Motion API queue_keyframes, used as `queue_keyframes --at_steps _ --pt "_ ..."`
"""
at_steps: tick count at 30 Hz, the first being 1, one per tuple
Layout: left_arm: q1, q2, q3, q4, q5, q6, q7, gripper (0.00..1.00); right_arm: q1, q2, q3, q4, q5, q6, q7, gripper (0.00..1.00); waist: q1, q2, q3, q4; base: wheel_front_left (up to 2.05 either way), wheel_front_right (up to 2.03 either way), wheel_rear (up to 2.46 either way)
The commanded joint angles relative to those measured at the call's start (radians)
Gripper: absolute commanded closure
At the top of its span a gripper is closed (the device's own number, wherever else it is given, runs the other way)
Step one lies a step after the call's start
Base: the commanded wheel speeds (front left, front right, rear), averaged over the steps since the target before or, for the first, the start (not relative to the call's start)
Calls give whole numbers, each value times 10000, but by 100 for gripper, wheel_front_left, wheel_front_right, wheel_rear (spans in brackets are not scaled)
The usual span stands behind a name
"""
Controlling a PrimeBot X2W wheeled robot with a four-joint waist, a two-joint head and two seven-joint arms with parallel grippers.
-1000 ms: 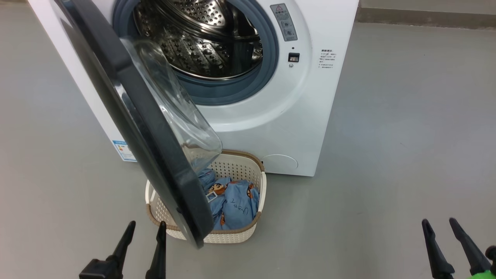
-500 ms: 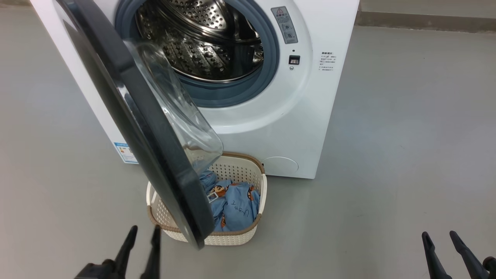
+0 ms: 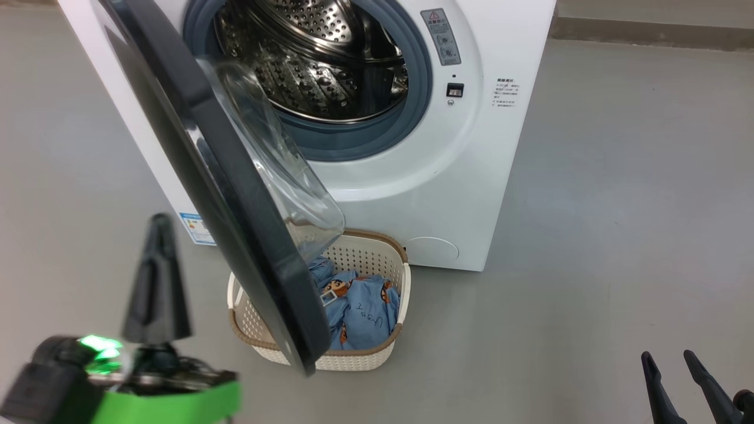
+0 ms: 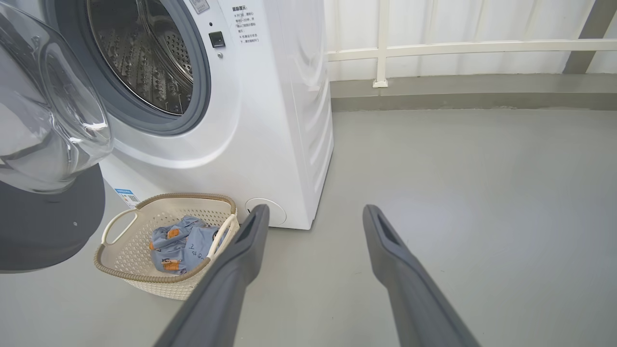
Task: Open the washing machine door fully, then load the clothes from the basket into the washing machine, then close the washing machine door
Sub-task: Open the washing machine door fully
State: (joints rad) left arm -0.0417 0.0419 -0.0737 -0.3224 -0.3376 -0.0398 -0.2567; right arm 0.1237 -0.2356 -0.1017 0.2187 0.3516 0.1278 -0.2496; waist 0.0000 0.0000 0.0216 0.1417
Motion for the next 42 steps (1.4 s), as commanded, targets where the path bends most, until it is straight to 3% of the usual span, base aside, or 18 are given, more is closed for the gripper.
queue_keyframes --at_steps 1,8,16,27,42 --pt "-457 83 -253 -892 170 85 -51 100 -100 -245 286 -254 -90 29 -122 0 0 0 36 -18 0 0 0" --pt "-530 83 -2386 -1085 457 59 -51 100 -214 -252 353 -306 -56 29 -122 0 0 0 195 -55 0 0 0" --pt "-630 83 -3892 1145 51 -46 -51 100 -348 -217 412 -352 -52 29 -122 0 0 0 266 -161 0 0 0" --pt "-826 83 -3530 3370 -743 -31 -51 100 -358 -170 408 -365 -41 29 -122 0 0 0 259 -233 0 0 0" --pt "-1063 83 -2999 4178 -1188 -82 -51 100 -387 -158 360 -447 -51 29 -122 0 0 0 293 -117 0 0 0"
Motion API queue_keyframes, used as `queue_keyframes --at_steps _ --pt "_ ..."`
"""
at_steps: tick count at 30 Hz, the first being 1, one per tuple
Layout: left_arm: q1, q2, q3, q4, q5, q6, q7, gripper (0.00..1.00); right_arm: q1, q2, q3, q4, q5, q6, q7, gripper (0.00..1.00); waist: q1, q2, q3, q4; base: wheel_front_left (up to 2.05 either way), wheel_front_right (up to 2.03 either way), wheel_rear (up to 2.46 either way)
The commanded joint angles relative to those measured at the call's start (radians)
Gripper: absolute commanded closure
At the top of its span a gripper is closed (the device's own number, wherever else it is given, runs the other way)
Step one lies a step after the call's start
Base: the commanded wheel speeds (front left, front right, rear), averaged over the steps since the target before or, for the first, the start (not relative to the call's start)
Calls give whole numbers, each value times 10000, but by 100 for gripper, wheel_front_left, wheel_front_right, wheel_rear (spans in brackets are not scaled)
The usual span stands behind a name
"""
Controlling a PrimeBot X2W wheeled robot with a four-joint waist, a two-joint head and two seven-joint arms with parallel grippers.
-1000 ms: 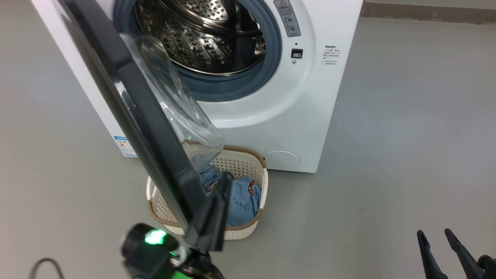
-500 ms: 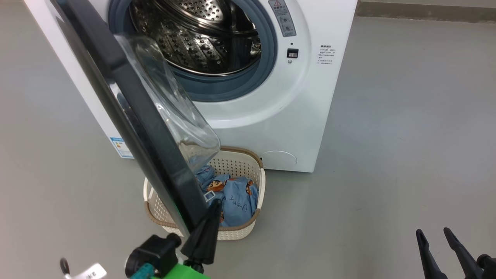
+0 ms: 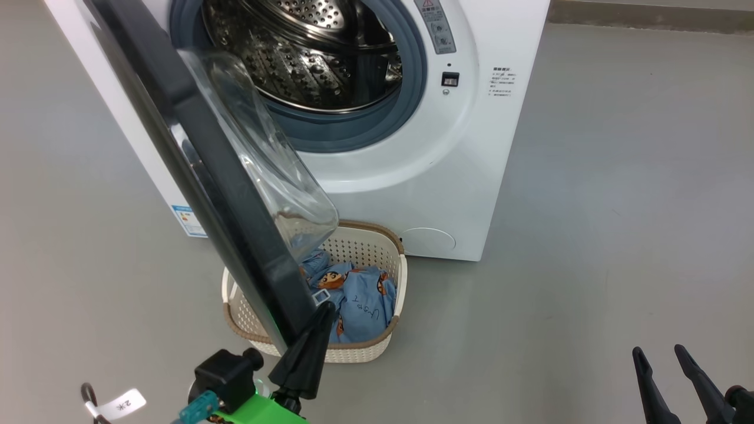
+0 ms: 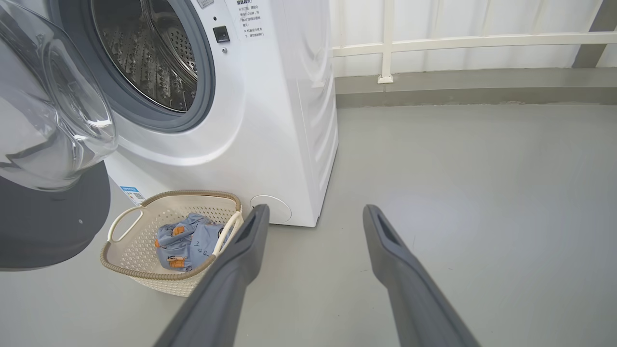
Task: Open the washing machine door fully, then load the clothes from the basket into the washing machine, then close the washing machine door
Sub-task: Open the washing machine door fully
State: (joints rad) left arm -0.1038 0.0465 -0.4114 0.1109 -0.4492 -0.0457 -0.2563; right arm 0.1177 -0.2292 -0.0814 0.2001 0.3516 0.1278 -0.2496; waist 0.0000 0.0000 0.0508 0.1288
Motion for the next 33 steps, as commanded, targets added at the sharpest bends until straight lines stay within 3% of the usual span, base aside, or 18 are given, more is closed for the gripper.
queue_keyframes --at_steps 1,33 --pt "-441 37 416 -130 -90 -19 -55 100 -329 -221 157 -263 -50 29 -122 0 0 0 5 26 0 0 0" --pt "135 37 1733 13 74 -22 -55 100 -191 -123 186 -272 -82 29 -122 0 0 0 -208 347 0 0 0"
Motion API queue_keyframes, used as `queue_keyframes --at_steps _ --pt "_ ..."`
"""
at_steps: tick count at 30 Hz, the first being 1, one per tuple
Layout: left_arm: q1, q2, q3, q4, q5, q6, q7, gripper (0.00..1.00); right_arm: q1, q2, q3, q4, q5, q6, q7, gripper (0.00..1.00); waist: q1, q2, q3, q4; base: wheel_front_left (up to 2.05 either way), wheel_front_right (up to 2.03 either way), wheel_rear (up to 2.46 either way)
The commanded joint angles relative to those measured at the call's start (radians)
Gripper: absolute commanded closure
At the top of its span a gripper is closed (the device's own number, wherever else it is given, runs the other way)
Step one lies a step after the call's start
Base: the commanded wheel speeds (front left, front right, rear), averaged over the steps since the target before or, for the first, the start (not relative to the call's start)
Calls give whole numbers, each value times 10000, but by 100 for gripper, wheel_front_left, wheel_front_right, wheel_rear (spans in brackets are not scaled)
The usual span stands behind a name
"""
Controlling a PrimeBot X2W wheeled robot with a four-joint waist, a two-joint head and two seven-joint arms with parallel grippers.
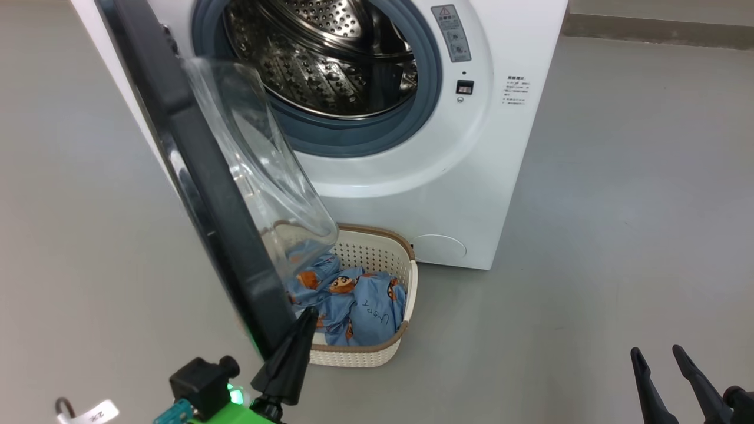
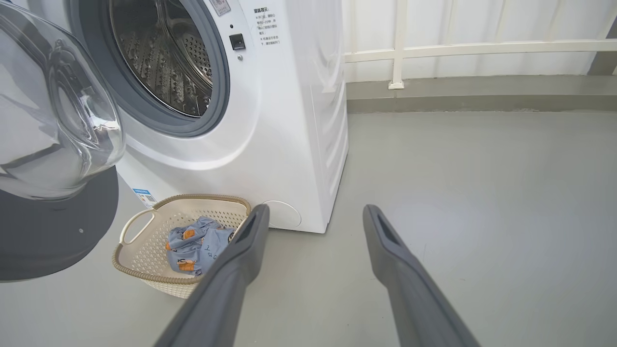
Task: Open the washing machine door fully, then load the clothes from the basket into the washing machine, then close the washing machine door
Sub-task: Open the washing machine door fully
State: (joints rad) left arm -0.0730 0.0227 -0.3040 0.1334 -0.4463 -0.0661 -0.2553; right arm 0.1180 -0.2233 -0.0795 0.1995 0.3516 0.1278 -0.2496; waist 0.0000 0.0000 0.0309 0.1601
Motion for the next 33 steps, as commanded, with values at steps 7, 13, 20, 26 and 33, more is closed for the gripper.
queue_keyframes --at_steps 7,13,20,26,33 --pt "76 275 849 -425 263 328 -65 100 -129 -154 151 -301 -108 29 -122 0 0 0 -13 235 0 0 0" --pt "289 275 1002 -641 435 480 -65 100 -136 -162 139 -296 -94 29 -122 0 0 0 38 477 0 0 0" --pt "530 275 1196 -890 678 679 -65 100 -129 -134 110 -298 -110 29 -122 0 0 0 45 748 0 0 0" --pt "747 275 1424 -1117 831 831 -65 100 -80 -55 141 -335 -147 29 -122 0 0 0 37 1034 0 0 0" --pt "916 275 2047 -1186 1088 998 -65 100 -123 -35 160 -309 -129 29 -122 0 0 0 96 1282 0 0 0"
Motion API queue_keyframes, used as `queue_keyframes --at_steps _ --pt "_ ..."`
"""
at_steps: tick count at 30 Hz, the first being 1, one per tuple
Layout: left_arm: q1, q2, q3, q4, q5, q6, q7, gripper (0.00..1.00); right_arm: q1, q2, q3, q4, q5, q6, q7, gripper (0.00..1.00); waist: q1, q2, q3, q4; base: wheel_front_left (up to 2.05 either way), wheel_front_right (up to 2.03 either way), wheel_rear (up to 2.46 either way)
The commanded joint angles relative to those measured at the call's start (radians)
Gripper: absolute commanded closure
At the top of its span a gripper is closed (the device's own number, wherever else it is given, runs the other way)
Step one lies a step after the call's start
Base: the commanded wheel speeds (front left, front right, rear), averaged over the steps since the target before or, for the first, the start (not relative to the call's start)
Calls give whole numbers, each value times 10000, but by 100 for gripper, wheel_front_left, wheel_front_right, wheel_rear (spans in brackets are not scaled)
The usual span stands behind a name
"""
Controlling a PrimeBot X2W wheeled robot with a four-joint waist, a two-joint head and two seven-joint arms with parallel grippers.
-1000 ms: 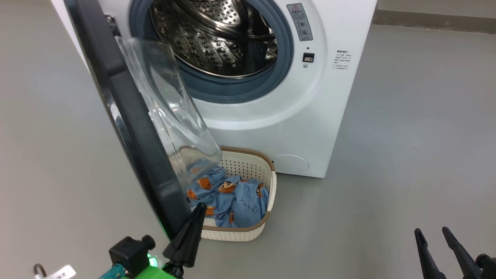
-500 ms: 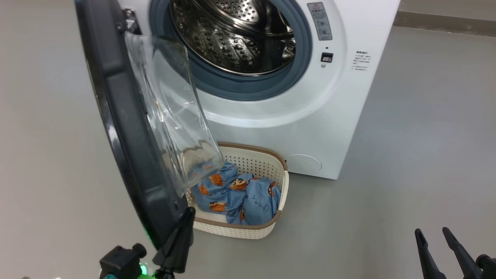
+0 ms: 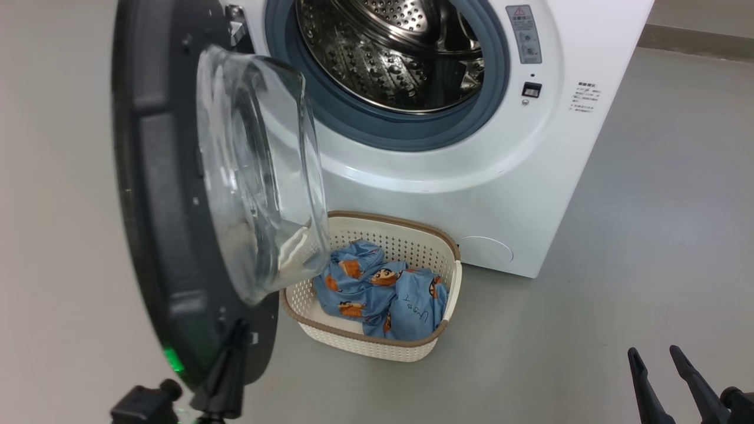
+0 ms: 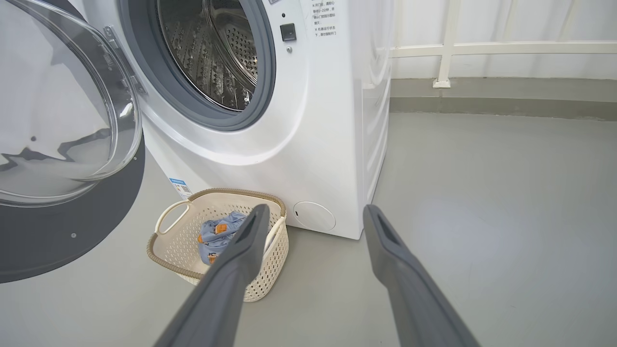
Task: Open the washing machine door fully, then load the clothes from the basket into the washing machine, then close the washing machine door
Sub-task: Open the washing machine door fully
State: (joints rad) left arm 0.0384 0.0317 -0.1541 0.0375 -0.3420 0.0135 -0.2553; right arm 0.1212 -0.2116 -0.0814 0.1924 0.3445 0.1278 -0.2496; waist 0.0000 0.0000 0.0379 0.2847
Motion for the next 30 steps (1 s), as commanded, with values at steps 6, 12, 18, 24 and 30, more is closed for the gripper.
queue_keyframes --at_steps 6,12,18,24,30 --pt "-202 185 1437 -137 343 165 -65 100 -170 -112 180 -290 -70 29 -122 0 0 0 138 120 0 0 0" --pt "-366 189 2576 45 718 52 -65 100 -261 -147 194 -309 -39 29 -122 0 0 0 359 103 0 0 0" --pt "-793 255 3683 294 953 -81 -65 100 -347 -219 164 -360 -5 29 -122 0 0 0 660 85 0 0 0" --pt "-1442 464 4775 731 1059 -194 -65 100 -487 -342 168 -412 28 29 -122 0 0 0 964 62 0 0 0" --pt "-1883 680 5508 1092 1245 -272 -65 100 -609 -435 194 -432 56 29 -122 0 0 0 1158 13 0 0 0"
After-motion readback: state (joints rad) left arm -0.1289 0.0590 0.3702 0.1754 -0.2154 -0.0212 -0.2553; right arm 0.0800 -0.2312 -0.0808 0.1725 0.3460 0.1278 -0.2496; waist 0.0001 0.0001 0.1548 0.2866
